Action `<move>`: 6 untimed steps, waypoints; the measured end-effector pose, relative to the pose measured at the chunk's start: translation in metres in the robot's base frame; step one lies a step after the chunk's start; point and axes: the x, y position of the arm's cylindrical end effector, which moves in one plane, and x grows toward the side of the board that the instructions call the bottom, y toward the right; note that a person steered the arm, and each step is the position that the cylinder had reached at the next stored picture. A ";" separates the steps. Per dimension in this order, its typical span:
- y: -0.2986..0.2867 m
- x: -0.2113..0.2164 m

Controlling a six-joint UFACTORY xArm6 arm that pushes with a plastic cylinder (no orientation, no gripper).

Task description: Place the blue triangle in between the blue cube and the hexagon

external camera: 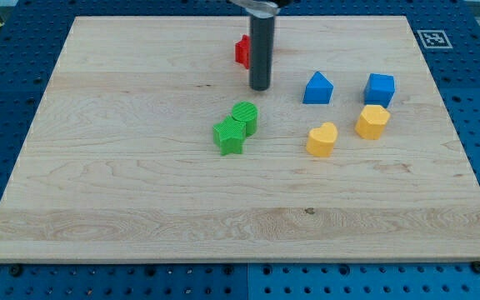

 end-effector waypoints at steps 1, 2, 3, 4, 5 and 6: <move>0.045 0.000; 0.089 0.001; 0.111 0.001; 0.106 0.001; 0.088 0.006; 0.070 0.026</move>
